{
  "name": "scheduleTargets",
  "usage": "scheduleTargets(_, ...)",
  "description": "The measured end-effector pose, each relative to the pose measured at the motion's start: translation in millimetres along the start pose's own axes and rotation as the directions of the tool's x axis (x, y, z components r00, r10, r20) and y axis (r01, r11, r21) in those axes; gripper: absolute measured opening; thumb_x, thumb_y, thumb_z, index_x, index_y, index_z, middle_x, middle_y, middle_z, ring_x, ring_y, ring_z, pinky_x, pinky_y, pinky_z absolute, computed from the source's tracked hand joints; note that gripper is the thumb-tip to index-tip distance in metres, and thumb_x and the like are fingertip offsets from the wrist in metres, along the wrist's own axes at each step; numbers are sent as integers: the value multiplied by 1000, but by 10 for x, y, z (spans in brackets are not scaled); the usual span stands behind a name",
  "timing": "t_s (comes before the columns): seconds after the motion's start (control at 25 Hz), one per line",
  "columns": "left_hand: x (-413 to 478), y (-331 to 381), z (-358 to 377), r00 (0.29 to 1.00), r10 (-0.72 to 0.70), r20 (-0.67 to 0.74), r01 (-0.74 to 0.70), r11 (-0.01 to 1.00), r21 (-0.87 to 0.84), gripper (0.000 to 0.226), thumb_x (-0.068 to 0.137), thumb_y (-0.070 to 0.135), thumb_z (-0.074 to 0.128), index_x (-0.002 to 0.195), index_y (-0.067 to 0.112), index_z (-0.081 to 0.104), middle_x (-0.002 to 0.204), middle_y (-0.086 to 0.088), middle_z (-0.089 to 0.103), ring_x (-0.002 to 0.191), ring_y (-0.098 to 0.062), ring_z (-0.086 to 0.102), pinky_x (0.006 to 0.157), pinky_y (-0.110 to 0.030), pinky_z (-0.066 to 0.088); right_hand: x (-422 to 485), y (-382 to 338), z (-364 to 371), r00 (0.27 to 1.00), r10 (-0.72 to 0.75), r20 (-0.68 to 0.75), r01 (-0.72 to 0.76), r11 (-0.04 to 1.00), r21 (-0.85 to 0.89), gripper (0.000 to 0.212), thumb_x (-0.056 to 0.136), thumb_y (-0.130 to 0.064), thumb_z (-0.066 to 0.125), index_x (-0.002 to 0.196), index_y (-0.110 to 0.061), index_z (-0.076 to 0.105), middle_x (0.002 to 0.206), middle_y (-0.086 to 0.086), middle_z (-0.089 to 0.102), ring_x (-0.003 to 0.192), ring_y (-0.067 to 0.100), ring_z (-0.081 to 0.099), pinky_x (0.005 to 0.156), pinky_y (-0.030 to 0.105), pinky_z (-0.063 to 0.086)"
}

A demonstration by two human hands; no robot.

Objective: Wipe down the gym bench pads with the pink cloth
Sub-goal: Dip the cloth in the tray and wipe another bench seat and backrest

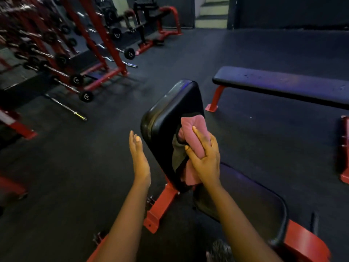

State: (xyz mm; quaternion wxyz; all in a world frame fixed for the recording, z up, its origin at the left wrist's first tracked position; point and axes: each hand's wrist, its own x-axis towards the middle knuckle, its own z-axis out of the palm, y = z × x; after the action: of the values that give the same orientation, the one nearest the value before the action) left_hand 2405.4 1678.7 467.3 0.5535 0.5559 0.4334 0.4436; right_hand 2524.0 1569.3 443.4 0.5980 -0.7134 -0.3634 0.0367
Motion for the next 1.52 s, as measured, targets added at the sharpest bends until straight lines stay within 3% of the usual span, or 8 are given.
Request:
scheduleTargets(0.24, 245, -386, 201, 989, 40, 139, -15, 984, -176, 95, 66, 84, 47, 142, 29, 36, 145, 4, 43, 134, -12, 40, 113, -45, 30, 101, 402, 292, 974, -88, -211, 97, 995, 32, 55, 75, -37, 55, 128, -41, 45, 125, -4, 47, 111, 1, 45, 91, 10, 36)
scheduleTargets(0.44, 244, -508, 281, 943, 313, 113, -279, 928, -248, 71, 71, 71, 49, 134, 40, 37, 135, 16, 49, 123, 3, 48, 102, -24, 41, 4, 978, 386, 962, -221, -158, 219, 975, -28, 59, 73, -42, 54, 131, -44, 42, 125, -16, 43, 109, -4, 43, 85, -1, 32)
scheduleTargets(0.84, 229, -783, 303, 868, 491, 77, -479, 867, -138, 111, 53, 87, 53, 146, 37, 17, 155, 5, 23, 141, -14, 27, 116, -45, 24, 107, 1096, 581, 833, -375, -406, 460, 878, 133, 55, 77, -40, 60, 129, -47, 43, 128, 0, 51, 108, 9, 51, 88, 12, 35)
scheduleTargets(1.08, 167, -848, 345, 871, 486, 73, -448, 846, -290, 86, 73, 76, 52, 141, 24, 39, 145, 0, 45, 132, -10, 44, 113, -36, 31, 381, 533, 707, 769, -495, -406, 557, 830, 43, 53, 79, -50, 51, 130, -42, 45, 132, 7, 51, 110, 23, 54, 87, 45, 51)
scheduleTargets(1.16, 98, -794, 404, 854, 520, 9, -486, 805, -340, 49, 95, 55, 31, 119, 21, 57, 114, 4, 69, 106, 0, 62, 93, -18, 49, 292, 362, 862, 698, -645, -313, 649, 753, -104, 54, 79, -55, 48, 131, -45, 42, 139, 7, 46, 118, 28, 50, 94, 49, 44)
scheduleTargets(1.24, 80, -823, 494, 854, 520, 22, -479, 801, -358, 47, 99, 45, 17, 110, 23, 58, 102, 8, 70, 90, 3, 67, 76, -11, 52, 264, 305, 959, 661, -721, -208, 689, 693, -210, 54, 80, -62, 43, 133, -49, 39, 146, 5, 38, 126, 30, 42, 98, 53, 34)
scheduleTargets(1.44, 228, -882, 492, 826, 559, -69, -548, 770, -326, 44, 100, 38, 23, 133, 18, 46, 132, 2, 56, 119, -4, 53, 103, -21, 42, 608, 387, 948, 587, -786, -194, 754, 618, -223, 52, 76, -52, 46, 128, -45, 48, 138, 7, 45, 118, 29, 41, 85, 52, 43)
scheduleTargets(1.52, 356, -923, 432, 847, 524, -84, -525, 804, -278, 60, 91, 57, 41, 138, 19, 43, 139, 2, 51, 127, -7, 48, 109, -29, 38, 992, 414, 804, 680, -685, -262, 656, 728, -201, 52, 76, -45, 51, 128, -40, 51, 137, 11, 47, 115, 33, 43, 84, 52, 45)
